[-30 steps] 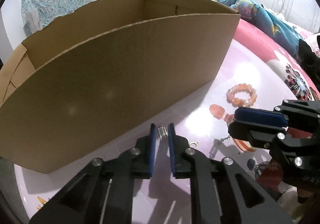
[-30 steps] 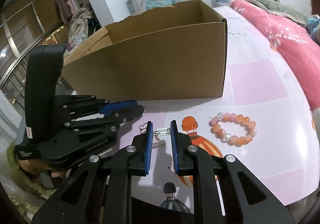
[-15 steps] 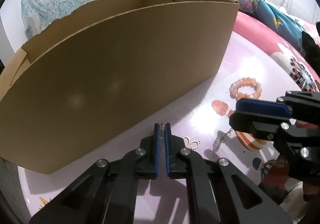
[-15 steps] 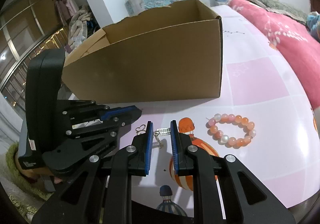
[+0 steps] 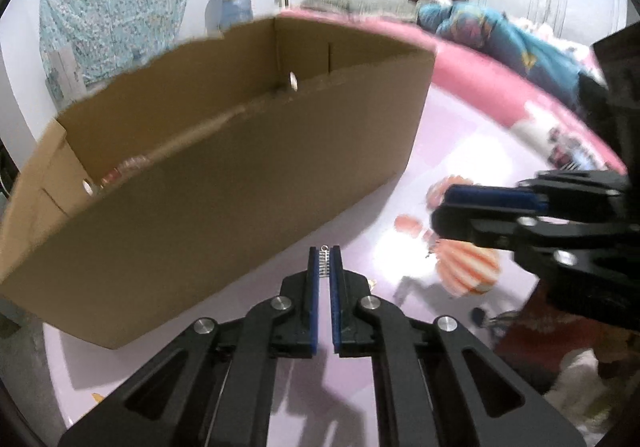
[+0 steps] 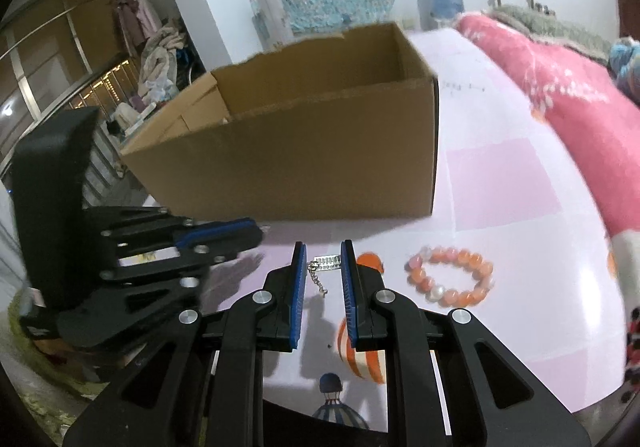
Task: Organize jewelry
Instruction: 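Carry both gold pieces into the box and open both tools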
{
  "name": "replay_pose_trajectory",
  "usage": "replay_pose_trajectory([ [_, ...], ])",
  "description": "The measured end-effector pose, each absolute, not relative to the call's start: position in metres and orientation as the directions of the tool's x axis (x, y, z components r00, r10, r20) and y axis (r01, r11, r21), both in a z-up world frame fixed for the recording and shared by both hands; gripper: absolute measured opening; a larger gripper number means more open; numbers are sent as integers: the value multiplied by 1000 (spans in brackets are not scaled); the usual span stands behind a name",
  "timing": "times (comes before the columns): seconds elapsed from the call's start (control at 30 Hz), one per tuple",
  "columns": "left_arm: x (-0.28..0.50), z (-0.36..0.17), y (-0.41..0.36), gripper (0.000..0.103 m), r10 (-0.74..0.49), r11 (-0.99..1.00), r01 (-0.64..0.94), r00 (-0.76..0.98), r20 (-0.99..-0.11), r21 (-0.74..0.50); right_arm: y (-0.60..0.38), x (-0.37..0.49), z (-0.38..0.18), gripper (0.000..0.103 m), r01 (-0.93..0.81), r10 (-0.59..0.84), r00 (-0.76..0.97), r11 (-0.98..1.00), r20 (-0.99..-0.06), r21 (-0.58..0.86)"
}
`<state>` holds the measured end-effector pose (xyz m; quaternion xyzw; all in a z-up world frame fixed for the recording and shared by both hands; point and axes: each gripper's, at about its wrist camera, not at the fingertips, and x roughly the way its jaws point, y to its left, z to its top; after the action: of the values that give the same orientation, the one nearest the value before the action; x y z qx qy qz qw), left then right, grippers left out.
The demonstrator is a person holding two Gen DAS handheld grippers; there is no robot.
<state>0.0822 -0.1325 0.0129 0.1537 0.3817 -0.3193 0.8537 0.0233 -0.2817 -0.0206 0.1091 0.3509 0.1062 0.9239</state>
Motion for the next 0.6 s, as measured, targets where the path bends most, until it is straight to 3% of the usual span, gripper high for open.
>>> replay_pose_trajectory([
  [0.17,78,71,-108,4,-492,760,650,587,-643,12,-279,28,16,15,-177,288,789,952,-543,249],
  [0.33,101,106,-84,4,-437,818,571,690,-578,64,-267,50,51,15,-247,322,835,944,-445,219],
  [0.47,139,99,-67,4,-354,864,499,699,-621,70,-258,87,60,15,-255,327,838,942,-436,217],
  [0.6,168,77,-56,5,-282,882,463,670,-687,89,-248,128,49,15,-228,321,798,944,-509,238],
])
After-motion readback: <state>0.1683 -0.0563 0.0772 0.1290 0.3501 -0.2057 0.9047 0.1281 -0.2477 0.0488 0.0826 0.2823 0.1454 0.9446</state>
